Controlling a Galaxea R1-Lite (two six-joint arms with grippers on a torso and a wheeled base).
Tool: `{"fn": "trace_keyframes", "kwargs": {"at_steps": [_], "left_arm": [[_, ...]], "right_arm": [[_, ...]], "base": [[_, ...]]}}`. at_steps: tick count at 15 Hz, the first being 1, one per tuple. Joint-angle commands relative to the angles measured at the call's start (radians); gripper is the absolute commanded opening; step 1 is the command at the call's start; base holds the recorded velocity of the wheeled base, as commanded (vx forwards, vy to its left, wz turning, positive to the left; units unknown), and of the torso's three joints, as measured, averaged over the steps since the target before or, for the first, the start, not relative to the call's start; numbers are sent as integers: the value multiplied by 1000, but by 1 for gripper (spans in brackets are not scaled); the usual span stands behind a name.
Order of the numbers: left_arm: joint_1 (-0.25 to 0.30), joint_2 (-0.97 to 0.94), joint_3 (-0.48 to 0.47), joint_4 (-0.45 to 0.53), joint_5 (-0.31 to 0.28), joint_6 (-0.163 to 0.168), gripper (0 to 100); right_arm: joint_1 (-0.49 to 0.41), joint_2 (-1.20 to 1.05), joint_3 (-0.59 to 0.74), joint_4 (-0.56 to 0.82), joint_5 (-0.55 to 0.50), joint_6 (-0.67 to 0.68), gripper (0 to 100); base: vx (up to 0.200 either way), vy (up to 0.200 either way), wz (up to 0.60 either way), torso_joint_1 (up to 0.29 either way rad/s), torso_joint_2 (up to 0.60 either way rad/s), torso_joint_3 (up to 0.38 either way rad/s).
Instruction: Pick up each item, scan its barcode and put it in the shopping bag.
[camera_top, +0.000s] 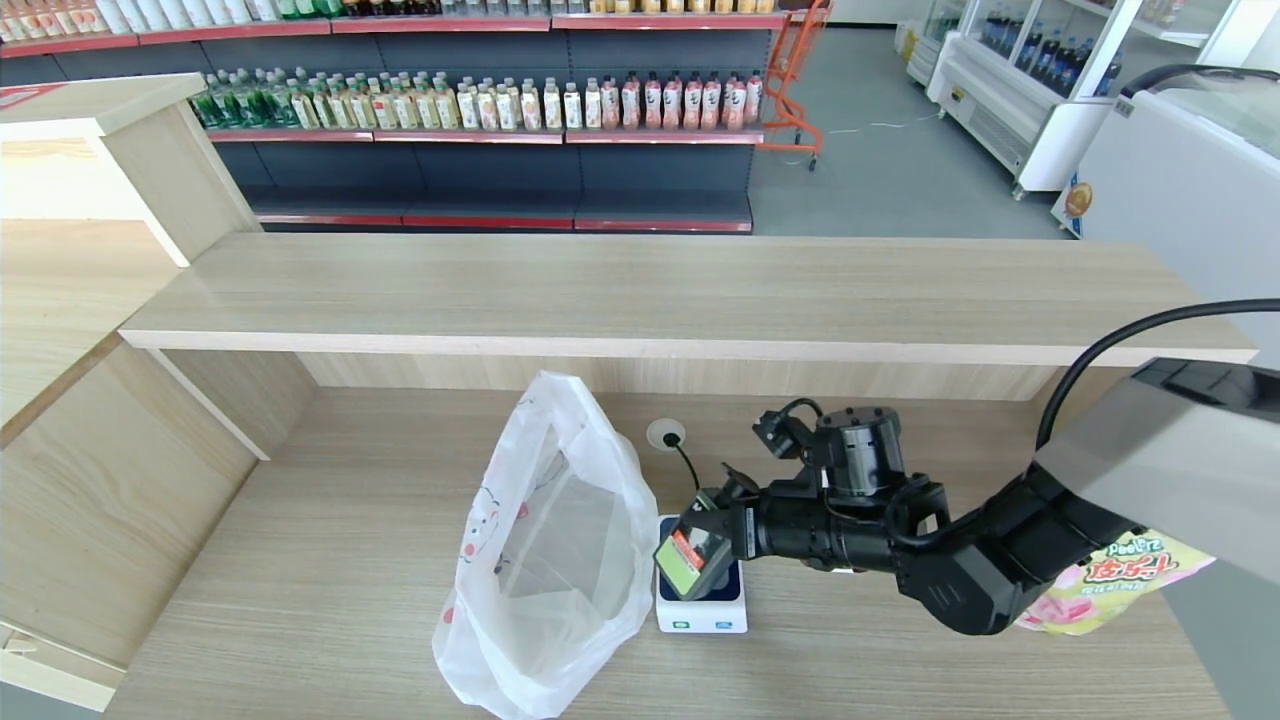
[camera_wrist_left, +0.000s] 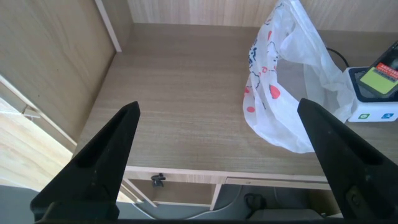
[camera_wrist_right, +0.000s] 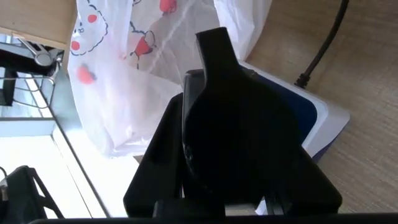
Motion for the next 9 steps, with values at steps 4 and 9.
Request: {"fn": "trace_keyframes", "kwargs": {"at_steps": [4, 9], "left_arm": [[0, 0, 0, 0, 0, 0, 100], [0, 0, 0, 0, 0, 0, 100]], "right_arm": [[-7, -155, 55, 27, 2, 7, 0], [-76, -494, 234, 139, 7, -81, 0]], "base": [[0, 0, 0, 0, 0, 0], [0, 0, 0, 0, 0, 0]]}}
